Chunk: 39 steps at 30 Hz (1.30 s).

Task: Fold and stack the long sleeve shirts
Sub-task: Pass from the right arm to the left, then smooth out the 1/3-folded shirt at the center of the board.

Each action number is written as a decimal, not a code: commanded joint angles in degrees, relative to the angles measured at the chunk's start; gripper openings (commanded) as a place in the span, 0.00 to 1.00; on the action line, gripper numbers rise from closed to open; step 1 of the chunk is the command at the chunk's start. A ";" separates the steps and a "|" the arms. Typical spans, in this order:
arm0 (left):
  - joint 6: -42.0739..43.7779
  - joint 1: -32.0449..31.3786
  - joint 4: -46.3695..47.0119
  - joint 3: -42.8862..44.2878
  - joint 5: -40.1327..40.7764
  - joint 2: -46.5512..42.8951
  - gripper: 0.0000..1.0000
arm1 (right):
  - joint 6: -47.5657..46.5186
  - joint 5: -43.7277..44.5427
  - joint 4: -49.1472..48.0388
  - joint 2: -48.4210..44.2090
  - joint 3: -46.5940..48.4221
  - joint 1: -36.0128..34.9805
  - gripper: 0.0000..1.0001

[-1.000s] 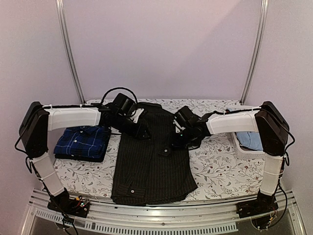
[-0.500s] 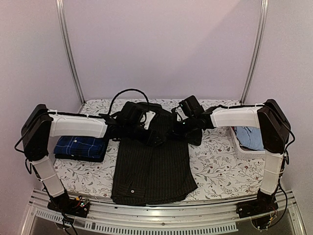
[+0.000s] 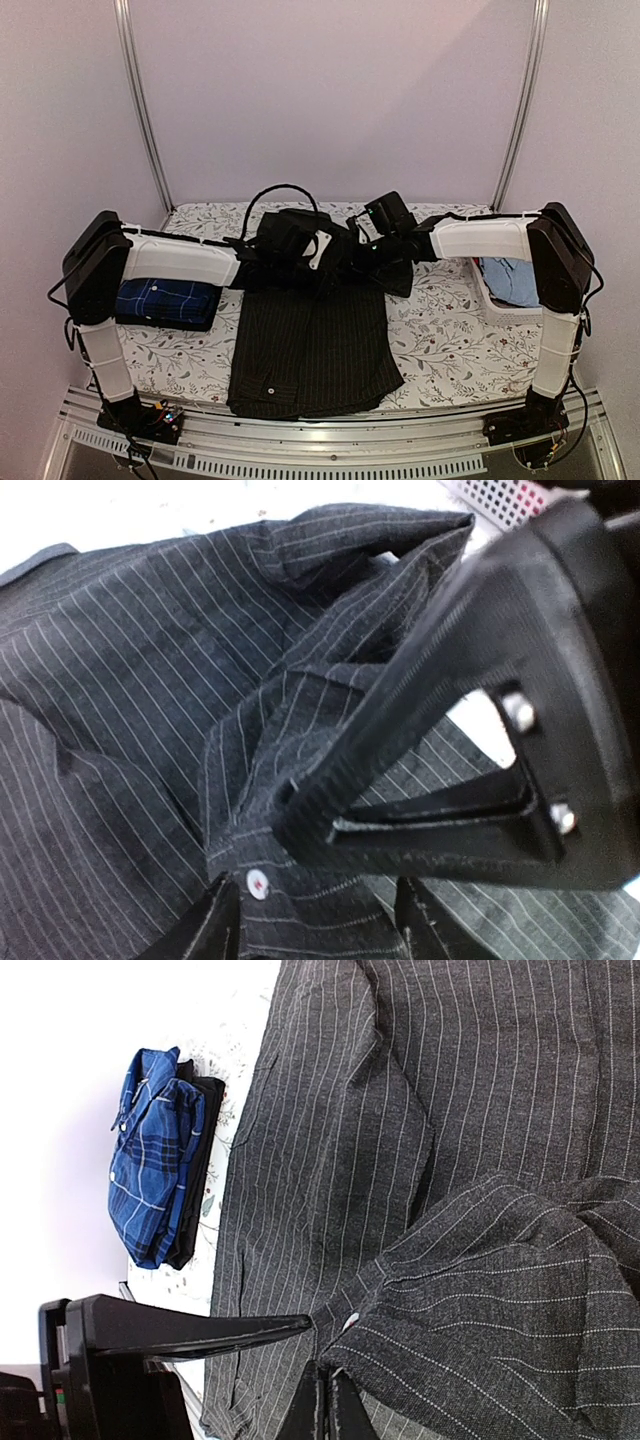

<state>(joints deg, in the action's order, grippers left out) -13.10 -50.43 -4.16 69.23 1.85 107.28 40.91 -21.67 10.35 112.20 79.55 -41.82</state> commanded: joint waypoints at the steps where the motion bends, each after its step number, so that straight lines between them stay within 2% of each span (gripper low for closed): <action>1: 0.55 -0.64 0.21 2.74 4.46 1.60 0.44 | -0.01 -0.44 -1.04 -0.79 1.14 0.25 0.00; 3: 0.70 -0.66 -0.33 3.51 4.79 1.65 0.23 | -0.20 -0.18 -0.95 -0.99 1.11 0.25 0.01; 5: 1.04 -0.72 -1.37 4.09 4.92 0.89 0.02 | -0.71 0.75 -0.55 -1.42 1.14 0.25 0.12; 6: 1.43 -0.79 -1.99 4.16 4.85 0.44 0.00 | -1.38 1.94 -0.01 -1.86 1.25 0.27 0.19; 9: 3.27 -0.81 -3.63 3.31 1.94 -3.85 0.00 | -3.97 5.66 2.07 -3.75 1.74 1.32 0.39; 10: 4.14 -0.81 -4.47 3.01 -0.62 -5.73 0.00 | -4.60 6.37 2.48 -4.51 1.83 2.00 0.43; 15: 7.19 -0.83 -13.08 3.82 -16.01 -13.00 0.00 | -9.84 9.24 5.19 -5.83 3.75 7.20 0.50; 21: 5.67 -0.79 -22.30 0.63 -24.50 -19.22 0.00 | -17.35 10.25 7.78 -0.03 11.34 13.13 0.47; 31: -2.71 0.73 -21.39 -10.61 -28.80 -27.11 0.00 | -22.97 9.45 11.19 21.00 30.43 13.70 0.37; 36: -3.89 2.71 -22.75 -13.32 -31.74 -32.15 0.00 | -23.35 7.99 11.36 26.56 32.93 12.59 0.35; 39: -3.59 4.12 -23.45 -14.06 -36.11 -34.44 0.00 | -23.16 8.55 11.68 28.14 32.86 11.66 0.35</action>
<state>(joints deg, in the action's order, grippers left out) -15.88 -48.29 -26.92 56.05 -28.21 76.34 18.65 -12.60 20.82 138.74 110.19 -28.73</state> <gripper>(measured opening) 0.007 0.350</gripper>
